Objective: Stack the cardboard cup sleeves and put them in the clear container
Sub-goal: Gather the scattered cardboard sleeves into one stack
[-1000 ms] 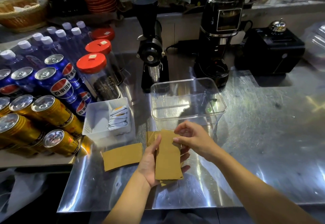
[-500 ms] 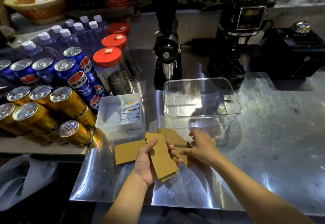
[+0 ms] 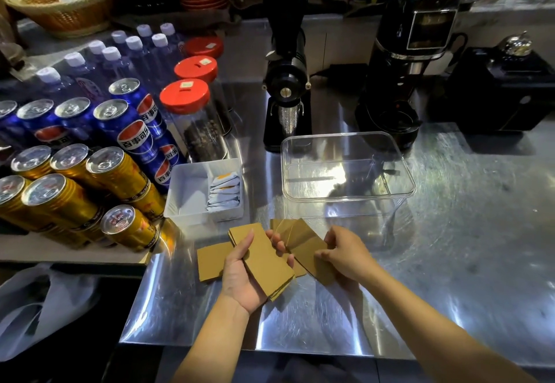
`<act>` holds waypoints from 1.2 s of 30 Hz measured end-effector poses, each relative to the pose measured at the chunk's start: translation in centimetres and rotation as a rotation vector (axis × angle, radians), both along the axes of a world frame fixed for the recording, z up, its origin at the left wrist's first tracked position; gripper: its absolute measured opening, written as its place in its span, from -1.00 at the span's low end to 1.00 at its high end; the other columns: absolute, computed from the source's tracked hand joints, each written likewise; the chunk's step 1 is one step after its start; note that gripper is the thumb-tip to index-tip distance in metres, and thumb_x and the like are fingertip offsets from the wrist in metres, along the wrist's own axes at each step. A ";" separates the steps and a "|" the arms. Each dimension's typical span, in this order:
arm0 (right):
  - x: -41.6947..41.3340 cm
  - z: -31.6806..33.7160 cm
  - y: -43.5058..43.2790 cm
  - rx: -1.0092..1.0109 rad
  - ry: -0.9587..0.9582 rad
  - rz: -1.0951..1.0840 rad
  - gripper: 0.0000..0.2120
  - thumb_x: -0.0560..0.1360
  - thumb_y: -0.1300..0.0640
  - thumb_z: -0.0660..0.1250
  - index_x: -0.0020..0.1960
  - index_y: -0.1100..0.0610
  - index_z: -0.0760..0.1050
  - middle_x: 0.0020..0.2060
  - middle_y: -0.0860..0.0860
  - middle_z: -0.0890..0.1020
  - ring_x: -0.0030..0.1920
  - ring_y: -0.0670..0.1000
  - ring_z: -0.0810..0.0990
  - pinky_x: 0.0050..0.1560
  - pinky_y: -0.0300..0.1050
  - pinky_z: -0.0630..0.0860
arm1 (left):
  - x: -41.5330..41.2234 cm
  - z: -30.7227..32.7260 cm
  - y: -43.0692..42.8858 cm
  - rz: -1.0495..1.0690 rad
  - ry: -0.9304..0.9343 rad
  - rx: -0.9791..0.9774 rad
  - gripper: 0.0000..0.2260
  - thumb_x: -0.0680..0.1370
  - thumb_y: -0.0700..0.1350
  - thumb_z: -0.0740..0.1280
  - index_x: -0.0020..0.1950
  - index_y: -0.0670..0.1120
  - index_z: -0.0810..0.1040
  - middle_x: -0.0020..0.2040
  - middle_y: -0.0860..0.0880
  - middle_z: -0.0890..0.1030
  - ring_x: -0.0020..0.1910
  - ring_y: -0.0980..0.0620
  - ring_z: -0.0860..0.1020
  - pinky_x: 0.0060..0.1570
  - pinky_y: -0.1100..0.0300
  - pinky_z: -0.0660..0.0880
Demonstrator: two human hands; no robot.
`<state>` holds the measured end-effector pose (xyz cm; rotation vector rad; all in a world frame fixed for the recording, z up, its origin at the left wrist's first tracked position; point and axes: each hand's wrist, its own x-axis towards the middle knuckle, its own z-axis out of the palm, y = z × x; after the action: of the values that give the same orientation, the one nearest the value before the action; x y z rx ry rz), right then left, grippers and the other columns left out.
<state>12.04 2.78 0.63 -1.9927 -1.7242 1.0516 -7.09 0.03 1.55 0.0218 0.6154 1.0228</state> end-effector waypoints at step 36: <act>-4.1 1.0 1.8 0.130 -0.039 0.396 -0.35 0.30 0.01 0.48 0.32 0.11 0.33 0.28 0.09 0.45 0.26 0.07 0.39 0.24 -0.09 0.33 | -2.0 0.6 -0.9 0.076 0.038 -0.045 -0.56 0.29 0.04 0.42 0.07 -0.17 0.52 -0.16 -0.11 0.52 -0.24 -0.04 0.51 -0.10 0.00 0.47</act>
<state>7.91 4.58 1.63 -1.6416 -2.2067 0.9872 -9.04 -0.87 2.12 -0.0222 0.6776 1.0838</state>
